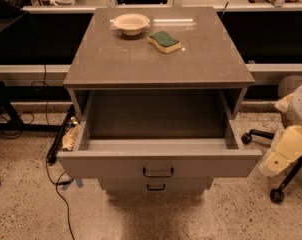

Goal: Close top drawer

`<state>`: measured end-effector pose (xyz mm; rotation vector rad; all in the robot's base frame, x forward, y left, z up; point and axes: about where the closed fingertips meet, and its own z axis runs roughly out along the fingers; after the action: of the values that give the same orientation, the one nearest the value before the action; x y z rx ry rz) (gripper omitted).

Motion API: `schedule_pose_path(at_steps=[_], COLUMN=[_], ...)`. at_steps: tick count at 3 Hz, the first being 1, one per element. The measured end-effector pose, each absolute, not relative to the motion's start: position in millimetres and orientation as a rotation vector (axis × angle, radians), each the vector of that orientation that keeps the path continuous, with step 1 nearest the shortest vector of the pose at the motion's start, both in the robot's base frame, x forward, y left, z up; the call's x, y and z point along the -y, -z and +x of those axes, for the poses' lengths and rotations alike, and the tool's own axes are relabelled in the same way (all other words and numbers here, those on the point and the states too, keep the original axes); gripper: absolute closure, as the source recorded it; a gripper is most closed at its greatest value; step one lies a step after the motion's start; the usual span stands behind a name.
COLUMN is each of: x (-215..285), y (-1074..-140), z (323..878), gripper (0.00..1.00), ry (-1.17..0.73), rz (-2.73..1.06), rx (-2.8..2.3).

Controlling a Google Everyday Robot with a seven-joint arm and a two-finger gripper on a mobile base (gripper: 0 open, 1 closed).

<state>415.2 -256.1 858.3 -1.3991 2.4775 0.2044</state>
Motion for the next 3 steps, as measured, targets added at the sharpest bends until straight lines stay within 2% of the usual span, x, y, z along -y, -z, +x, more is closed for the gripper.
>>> schedule_pose_path(at_steps=[2,3], x=[262.6,262.7], y=[-770.9,-770.8], z=[402.8,402.8], gripper=[0.00,0.00], ry=[-0.332,-0.332], rz=[-1.280,-1.279], rx=[-2.572,-2.572])
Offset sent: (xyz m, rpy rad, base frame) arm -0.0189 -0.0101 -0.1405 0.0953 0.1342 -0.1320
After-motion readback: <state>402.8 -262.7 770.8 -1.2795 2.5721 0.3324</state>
